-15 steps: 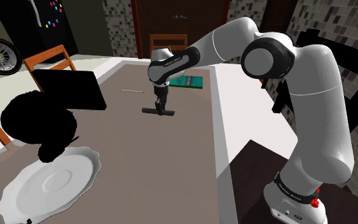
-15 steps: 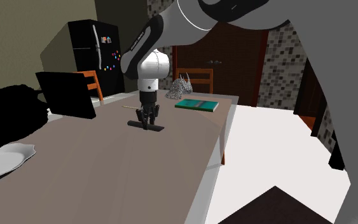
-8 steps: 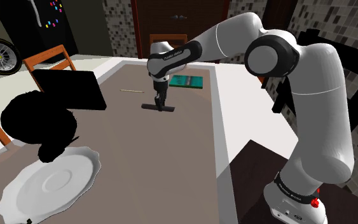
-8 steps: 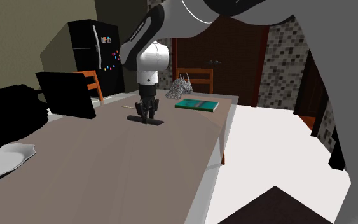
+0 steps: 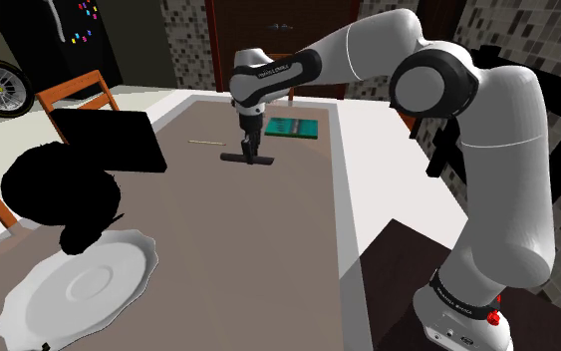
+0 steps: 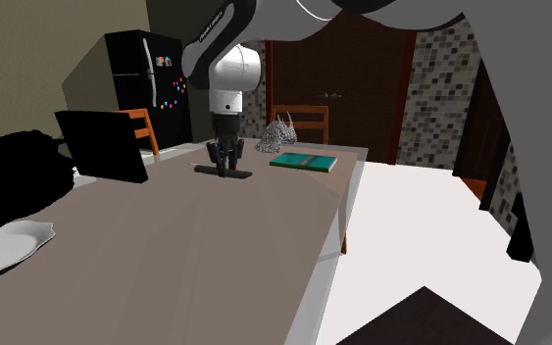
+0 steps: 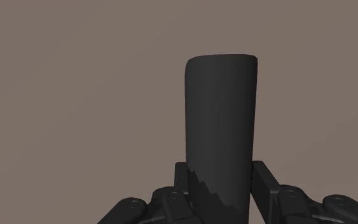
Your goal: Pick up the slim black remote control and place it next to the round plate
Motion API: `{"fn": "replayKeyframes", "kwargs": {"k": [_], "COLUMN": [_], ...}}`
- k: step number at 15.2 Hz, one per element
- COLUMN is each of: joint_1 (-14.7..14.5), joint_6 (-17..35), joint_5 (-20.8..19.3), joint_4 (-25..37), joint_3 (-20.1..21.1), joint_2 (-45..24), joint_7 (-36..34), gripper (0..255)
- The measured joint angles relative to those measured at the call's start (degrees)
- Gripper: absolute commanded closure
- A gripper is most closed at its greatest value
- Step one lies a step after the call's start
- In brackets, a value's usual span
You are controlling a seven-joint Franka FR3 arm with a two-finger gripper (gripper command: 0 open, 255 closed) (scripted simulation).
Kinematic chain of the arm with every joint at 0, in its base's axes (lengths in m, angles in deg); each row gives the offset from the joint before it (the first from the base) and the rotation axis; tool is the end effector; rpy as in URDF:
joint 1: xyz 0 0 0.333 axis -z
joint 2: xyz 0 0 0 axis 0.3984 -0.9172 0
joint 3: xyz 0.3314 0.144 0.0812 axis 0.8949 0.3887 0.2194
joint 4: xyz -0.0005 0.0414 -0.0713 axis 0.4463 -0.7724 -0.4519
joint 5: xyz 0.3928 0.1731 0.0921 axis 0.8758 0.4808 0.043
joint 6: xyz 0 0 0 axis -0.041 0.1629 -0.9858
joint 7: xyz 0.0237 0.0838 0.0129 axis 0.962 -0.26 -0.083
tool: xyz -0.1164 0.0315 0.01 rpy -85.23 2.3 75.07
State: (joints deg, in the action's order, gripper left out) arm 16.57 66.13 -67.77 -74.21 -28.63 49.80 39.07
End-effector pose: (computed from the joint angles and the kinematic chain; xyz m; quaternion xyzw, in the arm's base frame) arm 0.7508 0.0862 0.4045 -0.9591 -0.2801 0.0159 0.0376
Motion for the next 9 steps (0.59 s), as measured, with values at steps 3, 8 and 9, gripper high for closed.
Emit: {"fn": "replayKeyframes", "kwargs": {"k": [3,8,9], "joint_1": [0.0,-0.9,-1.4], "joint_6": [-2.0,-3.3,-3.3], "joint_5": [0.0,-0.2,-0.3], "joint_4": [1.6,0.9,-0.1], "joint_3": [0.0,0.3,0.5], "joint_2": [0.4,2.5,3.5], "joint_7": [-0.1,-1.4,-2.2], "gripper": [255,255,255]}}
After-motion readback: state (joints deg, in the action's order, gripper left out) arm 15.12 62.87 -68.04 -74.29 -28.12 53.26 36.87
